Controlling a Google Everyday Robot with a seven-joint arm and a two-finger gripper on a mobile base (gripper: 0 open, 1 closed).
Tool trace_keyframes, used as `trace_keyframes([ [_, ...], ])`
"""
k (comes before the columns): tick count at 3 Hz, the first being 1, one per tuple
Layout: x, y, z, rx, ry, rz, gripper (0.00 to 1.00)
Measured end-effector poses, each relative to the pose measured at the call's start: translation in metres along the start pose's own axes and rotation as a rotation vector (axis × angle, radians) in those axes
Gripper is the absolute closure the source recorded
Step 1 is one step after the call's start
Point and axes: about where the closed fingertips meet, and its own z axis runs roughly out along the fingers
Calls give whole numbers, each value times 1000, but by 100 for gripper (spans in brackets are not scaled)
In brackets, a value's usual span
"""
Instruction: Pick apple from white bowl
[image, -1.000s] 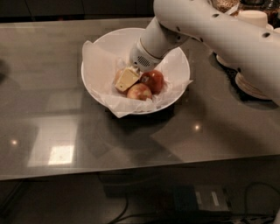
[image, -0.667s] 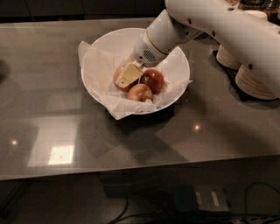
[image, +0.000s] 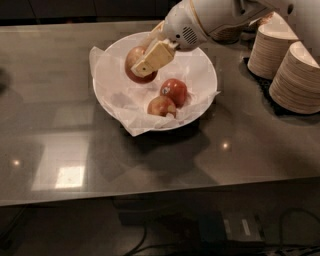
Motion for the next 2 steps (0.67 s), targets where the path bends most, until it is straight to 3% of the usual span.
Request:
trace_keyframes([
  [1, -1, 2, -27, -39, -109, -48, 100],
  [2, -2, 3, -38, -53, -153, -78, 100],
])
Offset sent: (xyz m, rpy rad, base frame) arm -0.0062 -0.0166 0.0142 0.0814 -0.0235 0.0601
